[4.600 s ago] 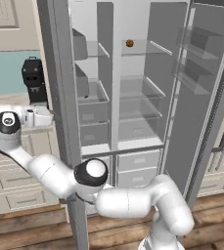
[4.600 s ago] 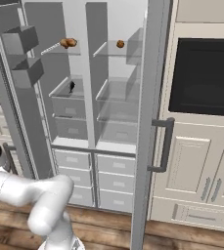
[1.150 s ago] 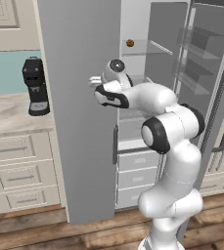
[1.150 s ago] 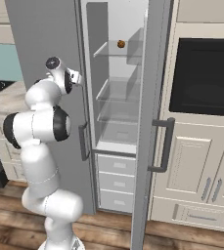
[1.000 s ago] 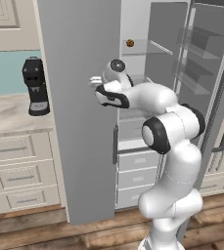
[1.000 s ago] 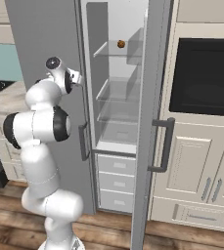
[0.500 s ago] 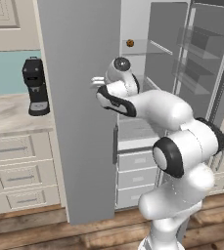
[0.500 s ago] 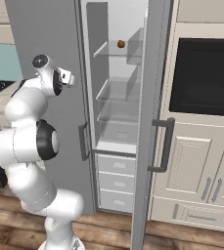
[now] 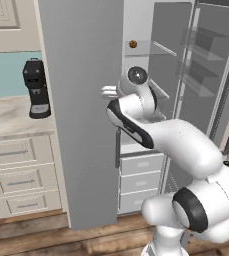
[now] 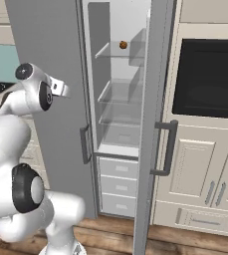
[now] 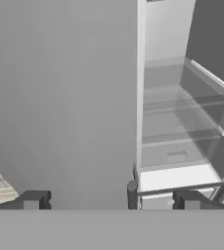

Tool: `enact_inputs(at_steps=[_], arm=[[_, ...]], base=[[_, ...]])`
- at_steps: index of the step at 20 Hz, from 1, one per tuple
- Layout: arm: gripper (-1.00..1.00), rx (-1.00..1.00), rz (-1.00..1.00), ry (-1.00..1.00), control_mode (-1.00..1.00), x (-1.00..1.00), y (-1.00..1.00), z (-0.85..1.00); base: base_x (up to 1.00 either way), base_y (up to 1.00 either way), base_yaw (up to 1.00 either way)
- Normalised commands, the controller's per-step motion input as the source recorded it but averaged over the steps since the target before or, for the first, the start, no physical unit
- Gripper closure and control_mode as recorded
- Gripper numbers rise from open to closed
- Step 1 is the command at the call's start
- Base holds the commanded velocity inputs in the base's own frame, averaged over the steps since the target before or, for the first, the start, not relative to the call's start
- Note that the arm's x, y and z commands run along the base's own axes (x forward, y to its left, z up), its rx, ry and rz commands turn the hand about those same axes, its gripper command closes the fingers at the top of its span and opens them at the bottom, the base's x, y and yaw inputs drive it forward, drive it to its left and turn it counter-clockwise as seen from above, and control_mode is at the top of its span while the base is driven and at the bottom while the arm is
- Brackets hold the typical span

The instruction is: There's a fish in the fridge that needs to be moved to the freezer for freezing. Pick up the fish from the fridge, place it on any shelf in the freezer, and close the fridge and freezer doors when done.

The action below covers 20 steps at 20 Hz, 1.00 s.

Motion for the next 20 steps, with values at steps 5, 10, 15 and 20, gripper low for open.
enact_inputs(at_steps=[5,10,15,20], arm=[[-1.0,0.14,-0.03,0.06,-1.0,-1.0,-0.23,0.68],[-1.0,0.02,-0.02,0.24,-1.0,-1.0,-0.17,0.39],[-1.0,0.0,0.0,0.18,-1.0,-1.0,-0.28,0.18],[-1.0,0.1,0.0,0.04,-1.0,-1.0,-0.64,-0.08]], base=[[0.0,0.0,0.0],[0.0,0.0,0.0],[0.0,0.0,0.0],[0.0,0.0,0.0]])
